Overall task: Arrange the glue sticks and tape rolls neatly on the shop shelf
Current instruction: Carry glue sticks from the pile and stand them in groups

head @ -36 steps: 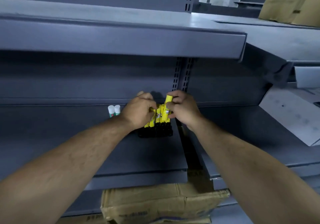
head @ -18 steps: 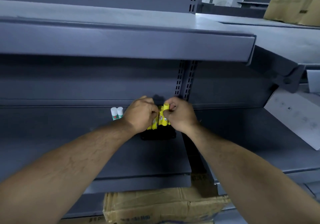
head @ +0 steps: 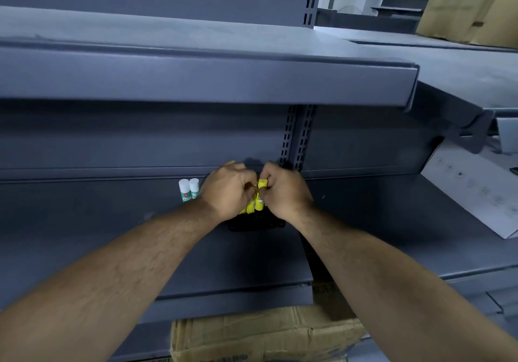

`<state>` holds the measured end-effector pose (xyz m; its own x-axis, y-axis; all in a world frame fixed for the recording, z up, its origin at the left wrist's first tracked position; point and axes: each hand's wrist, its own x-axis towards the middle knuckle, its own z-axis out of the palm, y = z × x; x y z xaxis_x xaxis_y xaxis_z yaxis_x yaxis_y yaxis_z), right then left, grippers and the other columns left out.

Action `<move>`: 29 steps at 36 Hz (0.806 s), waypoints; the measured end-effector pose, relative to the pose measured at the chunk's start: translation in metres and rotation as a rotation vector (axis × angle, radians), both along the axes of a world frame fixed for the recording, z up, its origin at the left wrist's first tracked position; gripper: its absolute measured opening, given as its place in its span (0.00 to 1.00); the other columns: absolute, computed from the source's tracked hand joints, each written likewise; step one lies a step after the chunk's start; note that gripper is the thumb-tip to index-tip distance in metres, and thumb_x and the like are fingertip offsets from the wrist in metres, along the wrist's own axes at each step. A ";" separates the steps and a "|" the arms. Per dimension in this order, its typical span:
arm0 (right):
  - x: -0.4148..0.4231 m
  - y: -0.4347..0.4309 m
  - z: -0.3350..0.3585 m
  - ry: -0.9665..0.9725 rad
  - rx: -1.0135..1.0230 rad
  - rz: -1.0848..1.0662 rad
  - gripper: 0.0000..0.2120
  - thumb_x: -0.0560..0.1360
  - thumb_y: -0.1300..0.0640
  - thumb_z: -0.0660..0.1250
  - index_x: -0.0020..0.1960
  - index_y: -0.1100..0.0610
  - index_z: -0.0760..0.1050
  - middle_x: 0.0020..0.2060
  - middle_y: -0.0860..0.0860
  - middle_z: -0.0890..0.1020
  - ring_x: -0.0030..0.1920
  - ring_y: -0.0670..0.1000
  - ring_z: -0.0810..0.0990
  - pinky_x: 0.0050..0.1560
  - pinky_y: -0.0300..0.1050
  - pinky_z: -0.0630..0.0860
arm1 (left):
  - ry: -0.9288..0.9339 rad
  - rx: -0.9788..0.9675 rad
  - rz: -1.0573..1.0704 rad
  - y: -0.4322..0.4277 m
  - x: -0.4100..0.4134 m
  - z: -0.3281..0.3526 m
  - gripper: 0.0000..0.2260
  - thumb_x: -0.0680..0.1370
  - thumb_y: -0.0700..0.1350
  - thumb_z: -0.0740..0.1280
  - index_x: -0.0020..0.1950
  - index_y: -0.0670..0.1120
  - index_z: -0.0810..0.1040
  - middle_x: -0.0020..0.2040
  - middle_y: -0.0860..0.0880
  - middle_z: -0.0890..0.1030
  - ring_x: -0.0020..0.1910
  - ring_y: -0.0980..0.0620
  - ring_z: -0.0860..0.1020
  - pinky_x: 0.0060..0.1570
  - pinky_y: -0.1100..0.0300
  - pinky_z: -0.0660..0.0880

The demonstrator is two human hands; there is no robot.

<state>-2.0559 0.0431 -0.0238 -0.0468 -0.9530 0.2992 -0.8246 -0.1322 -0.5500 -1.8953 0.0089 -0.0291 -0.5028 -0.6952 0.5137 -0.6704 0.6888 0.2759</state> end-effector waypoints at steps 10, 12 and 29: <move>-0.007 0.000 -0.003 -0.035 -0.009 -0.001 0.07 0.73 0.62 0.72 0.47 0.54 0.78 0.37 0.48 0.80 0.38 0.52 0.80 0.38 0.52 0.80 | 0.022 0.009 0.004 0.001 0.000 0.003 0.04 0.70 0.38 0.74 0.42 0.47 0.83 0.37 0.50 0.77 0.42 0.46 0.76 0.38 0.55 0.75; -0.007 0.000 -0.003 -0.050 0.000 0.000 0.06 0.73 0.62 0.73 0.48 0.54 0.79 0.38 0.50 0.81 0.39 0.52 0.81 0.39 0.51 0.80 | 0.021 0.019 -0.001 0.001 0.000 0.003 0.04 0.70 0.39 0.74 0.42 0.47 0.83 0.37 0.51 0.76 0.43 0.47 0.76 0.39 0.54 0.76; -0.003 0.002 -0.003 0.014 -0.011 0.027 0.05 0.74 0.61 0.72 0.49 0.54 0.79 0.39 0.51 0.81 0.38 0.54 0.81 0.38 0.51 0.80 | 0.018 0.020 0.058 -0.002 0.005 0.029 0.24 0.67 0.45 0.59 0.59 0.45 0.84 0.53 0.48 0.85 0.52 0.45 0.78 0.52 0.55 0.77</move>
